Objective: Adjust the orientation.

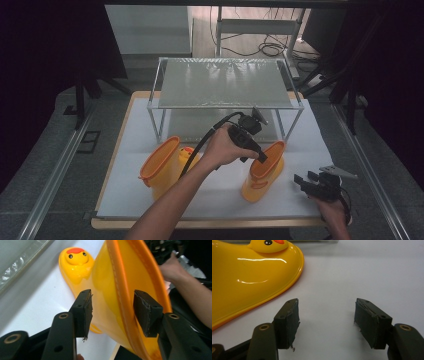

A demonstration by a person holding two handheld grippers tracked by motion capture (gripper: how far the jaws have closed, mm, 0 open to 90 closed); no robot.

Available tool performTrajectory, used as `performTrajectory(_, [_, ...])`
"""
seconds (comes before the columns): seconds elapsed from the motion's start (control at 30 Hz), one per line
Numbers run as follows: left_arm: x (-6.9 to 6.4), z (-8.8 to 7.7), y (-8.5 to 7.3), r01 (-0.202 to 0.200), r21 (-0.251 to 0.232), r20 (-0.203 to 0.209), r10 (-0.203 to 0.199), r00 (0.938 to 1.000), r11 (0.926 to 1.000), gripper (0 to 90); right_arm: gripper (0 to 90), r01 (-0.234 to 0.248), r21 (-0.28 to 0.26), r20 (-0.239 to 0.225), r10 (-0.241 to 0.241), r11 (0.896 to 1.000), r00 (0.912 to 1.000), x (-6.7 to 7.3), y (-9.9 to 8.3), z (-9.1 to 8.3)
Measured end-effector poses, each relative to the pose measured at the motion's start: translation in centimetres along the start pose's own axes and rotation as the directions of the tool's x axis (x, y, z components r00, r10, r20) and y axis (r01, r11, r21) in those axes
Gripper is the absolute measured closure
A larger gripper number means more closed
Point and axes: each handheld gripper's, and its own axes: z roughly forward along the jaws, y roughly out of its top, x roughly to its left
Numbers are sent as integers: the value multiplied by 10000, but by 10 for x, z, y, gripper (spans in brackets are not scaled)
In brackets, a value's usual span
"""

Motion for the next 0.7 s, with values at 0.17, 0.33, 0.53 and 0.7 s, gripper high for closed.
performTrajectory(0.17, [2, 17, 11, 125, 374, -263, -115, 9996, 9992, 527, 358, -23, 43, 14, 23, 10000, 10000, -1, 0, 0])
performTrajectory(0.33, [2, 29, 20, 185, 592, -222, -172, 9996, 9981, 726, 359, -59, 4, 47, 59, 10000, 10000, -2, 0, -1])
performTrajectory(0.53, [2, 23, 19, 227, 517, -522, -200, 9984, 9984, 870, 359, -73, -58, 101, 74, 10000, 9999, -6, 0, -2])
performTrajectory(0.7, [5, 5, 14, 343, 309, -316, -334, 9989, 9989, 872, 359, -102, -89, 102, 103, 9999, 9999, -6, 0, -2])
